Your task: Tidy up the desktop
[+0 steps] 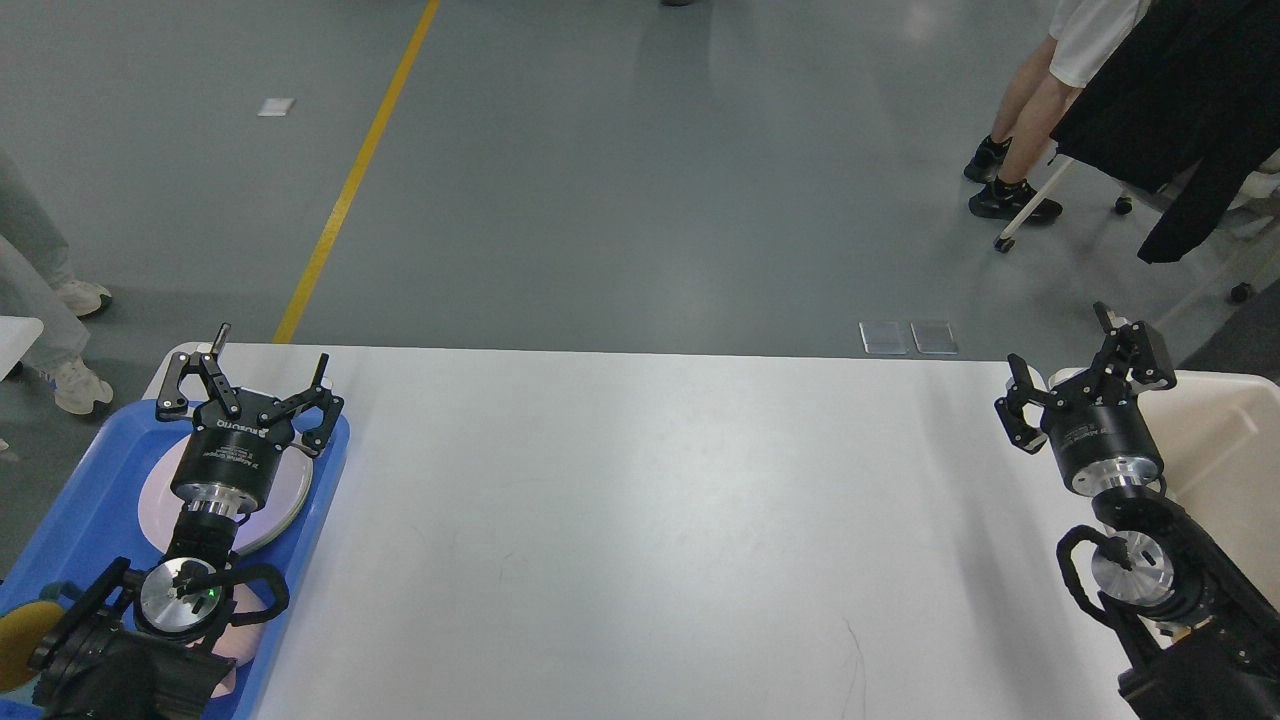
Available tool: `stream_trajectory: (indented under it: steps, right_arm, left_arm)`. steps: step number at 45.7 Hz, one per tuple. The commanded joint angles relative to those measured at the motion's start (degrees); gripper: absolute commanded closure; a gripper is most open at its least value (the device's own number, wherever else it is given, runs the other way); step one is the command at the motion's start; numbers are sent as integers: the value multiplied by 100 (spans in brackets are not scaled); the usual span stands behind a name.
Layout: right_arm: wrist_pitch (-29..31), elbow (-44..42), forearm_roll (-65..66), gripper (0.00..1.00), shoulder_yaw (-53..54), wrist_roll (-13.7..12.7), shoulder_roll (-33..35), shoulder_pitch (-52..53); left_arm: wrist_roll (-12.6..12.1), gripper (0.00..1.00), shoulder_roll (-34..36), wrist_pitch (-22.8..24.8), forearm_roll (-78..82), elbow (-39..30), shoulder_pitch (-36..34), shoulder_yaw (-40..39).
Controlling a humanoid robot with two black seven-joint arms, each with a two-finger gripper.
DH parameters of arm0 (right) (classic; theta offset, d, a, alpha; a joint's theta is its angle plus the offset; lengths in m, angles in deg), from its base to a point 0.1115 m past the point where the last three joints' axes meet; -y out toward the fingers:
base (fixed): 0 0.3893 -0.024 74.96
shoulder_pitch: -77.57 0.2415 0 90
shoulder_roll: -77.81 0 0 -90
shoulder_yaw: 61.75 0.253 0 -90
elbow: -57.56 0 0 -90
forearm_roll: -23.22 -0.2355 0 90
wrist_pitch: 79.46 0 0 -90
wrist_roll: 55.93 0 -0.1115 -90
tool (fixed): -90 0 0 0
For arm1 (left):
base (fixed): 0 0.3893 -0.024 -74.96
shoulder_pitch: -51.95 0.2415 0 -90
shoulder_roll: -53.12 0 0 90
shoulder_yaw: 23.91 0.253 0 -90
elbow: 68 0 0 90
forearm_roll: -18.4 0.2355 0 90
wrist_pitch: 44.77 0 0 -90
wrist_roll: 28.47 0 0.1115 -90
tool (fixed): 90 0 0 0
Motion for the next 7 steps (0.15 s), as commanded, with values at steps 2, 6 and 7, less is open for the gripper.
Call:
stream_trajectory:
  steps: [2,6,7]
  right_arm:
    - [234,-13,-211,0,-33,46,-11,-9]
    - [225,-48,-220,0,-182,46,-90,-70]
    - [225,-57,-220,0,-226,46,-143,-96]
  left_arm:
    - [-1,3,-1,-1,0,0,-6,-4]
    - [-1,3,-1,-1,0,0,2,-4]
    - [-9,3,-1,-1,0,0,2,5]
